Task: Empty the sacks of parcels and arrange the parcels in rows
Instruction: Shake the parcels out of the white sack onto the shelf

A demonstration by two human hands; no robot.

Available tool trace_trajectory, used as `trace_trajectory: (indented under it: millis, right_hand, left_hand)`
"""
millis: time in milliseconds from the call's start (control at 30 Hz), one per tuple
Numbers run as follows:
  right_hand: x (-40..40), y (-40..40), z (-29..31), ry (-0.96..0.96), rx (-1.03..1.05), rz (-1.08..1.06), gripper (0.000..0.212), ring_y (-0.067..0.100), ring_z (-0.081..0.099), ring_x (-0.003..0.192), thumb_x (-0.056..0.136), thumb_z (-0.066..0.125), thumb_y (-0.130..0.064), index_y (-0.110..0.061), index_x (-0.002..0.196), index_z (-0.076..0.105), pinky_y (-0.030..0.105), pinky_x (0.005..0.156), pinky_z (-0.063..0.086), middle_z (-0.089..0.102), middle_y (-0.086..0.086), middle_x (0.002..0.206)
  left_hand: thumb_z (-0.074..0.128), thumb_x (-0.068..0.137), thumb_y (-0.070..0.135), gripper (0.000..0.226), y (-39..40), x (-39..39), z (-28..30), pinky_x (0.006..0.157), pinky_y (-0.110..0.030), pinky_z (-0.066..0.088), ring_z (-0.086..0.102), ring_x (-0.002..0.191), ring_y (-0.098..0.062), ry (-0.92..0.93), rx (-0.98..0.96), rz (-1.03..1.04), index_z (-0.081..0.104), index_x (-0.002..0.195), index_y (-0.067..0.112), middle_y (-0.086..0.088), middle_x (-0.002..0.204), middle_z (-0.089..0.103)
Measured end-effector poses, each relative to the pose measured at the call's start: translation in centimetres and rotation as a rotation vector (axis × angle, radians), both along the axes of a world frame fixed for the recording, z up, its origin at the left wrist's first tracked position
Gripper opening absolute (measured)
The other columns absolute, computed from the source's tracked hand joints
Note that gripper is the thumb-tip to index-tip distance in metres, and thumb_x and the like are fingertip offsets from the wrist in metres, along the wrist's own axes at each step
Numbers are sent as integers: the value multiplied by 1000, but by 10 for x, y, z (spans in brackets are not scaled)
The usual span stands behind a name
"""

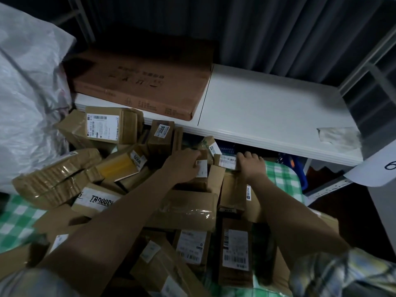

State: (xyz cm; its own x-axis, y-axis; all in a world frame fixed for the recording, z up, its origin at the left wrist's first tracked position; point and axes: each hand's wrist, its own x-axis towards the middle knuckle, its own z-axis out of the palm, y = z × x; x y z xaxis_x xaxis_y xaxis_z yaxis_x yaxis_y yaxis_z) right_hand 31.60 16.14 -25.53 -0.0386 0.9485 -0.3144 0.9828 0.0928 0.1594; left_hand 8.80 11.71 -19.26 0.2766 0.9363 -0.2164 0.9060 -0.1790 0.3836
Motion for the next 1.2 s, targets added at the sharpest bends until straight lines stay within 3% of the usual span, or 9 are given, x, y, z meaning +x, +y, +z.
trace_trajectory:
  millis: [133, 333, 500, 600, 700, 767, 867, 1100, 1200]
  right_hand:
    - [9, 2, 6, 86, 43, -26, 61, 33, 42, 124, 84, 67, -25, -15, 136, 37, 42, 99, 39, 42, 13, 133]
    - [12, -16, 44, 315, 200, -63, 63, 33, 43, 120, 81, 68, -36, -14, 134, 41, 40, 87, 43, 45, 12, 130]
    - [-8, -54, 77, 740, 268, 78, 70, 21, 47, 107, 64, 62, -50, -15, 124, 52, 31, 79, 41, 49, 2, 110]
    - [-25, -75, 87, 845, 223, 218, 68, 17, 48, 105, 63, 62, -45, -16, 124, 54, 31, 81, 43, 48, -3, 108]
    - [-42, -85, 88, 903, 175, 286, 66, 17, 45, 116, 71, 73, -26, -19, 133, 50, 31, 92, 42, 46, -6, 119]
    - [-58, -91, 86, 963, 125, 305, 71, 13, 40, 123, 76, 75, -20, -24, 139, 43, 28, 100, 37, 41, -11, 125]
    - [-79, -95, 80, 1011, 70, 285, 71, 6, 37, 125, 83, 74, -28, -31, 143, 37, 24, 102, 32, 40, -11, 133]
    - [-132, -97, 65, 922, 15, 322, 50, 20, 40, 130, 92, 63, -22, -17, 139, 48, 25, 102, 32, 47, 7, 139]
    - [-149, -98, 58, 902, -34, 306, 43, 18, 47, 120, 94, 61, -24, -17, 135, 51, 20, 88, 35, 51, 5, 132]
  left_hand:
    - [48, 98, 28, 47, 7, 0, -3, 94, -32, 43, 46, 127, -23, -18, -9, 16, 38, 143, 20, -6, 142, 44]
    - [50, 98, 28, 49, 10, 4, -2, 97, -34, 44, 48, 124, -23, -175, -60, 34, 36, 144, 21, -6, 138, 46]
    - [72, 81, 46, 107, 2, -2, -2, 119, -50, 11, -3, 148, -21, -296, -36, -47, -10, 149, 38, 2, 161, -6]
    - [72, 71, 59, 93, -7, -19, 1, 116, -52, 17, 17, 144, -23, -280, 157, -128, 24, 147, 34, -4, 156, 21]
    - [76, 70, 53, 67, -21, -40, 17, 91, -38, 43, 52, 112, -16, -262, 193, -126, 53, 123, 19, -1, 122, 57]
    - [78, 75, 41, 60, -41, -61, 23, 74, -28, 43, 56, 104, -14, -198, 168, -50, 49, 122, 19, 1, 116, 60]
    - [75, 77, 42, 68, -64, -96, 20, 70, -29, 40, 58, 102, -21, -46, 219, 120, 43, 130, 13, -3, 115, 59]
    - [70, 80, 47, 82, -110, -147, 10, 83, -36, 47, 56, 112, -32, 258, 32, 466, 28, 139, 10, -13, 126, 56]
    - [67, 80, 55, 93, -116, -143, 3, 98, -41, 44, 49, 123, -32, 319, -49, 487, 19, 146, 11, -13, 137, 48]
